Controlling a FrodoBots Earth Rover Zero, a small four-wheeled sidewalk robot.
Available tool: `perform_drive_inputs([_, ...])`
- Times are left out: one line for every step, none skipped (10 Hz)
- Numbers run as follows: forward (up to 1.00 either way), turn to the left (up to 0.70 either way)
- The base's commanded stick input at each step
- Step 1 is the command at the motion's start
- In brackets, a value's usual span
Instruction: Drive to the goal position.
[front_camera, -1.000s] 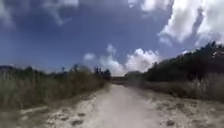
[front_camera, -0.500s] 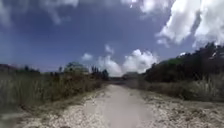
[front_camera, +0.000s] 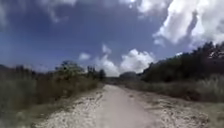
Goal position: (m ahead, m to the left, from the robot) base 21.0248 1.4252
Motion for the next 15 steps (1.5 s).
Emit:
perform_drive_inputs([1.0, 0.0])
perform_drive_inputs([1.0, 0.0])
perform_drive_inputs([1.0, 0.0])
perform_drive_inputs([1.0, 0.0])
perform_drive_inputs([1.0, 0.0])
perform_drive_inputs([1.0, 0.0])
perform_drive_inputs([1.0, 0.0])
perform_drive_inputs([1.0, 0.0])
perform_drive_inputs([1.0, 0.0])
perform_drive_inputs([1.0, 0.0])
perform_drive_inputs([1.0, 0.0])
perform_drive_inputs([1.0, 0.0])
perform_drive_inputs([1.0, 0.0])
perform_drive_inputs([1.0, 0.0])
perform_drive_inputs([1.0, 0.0])
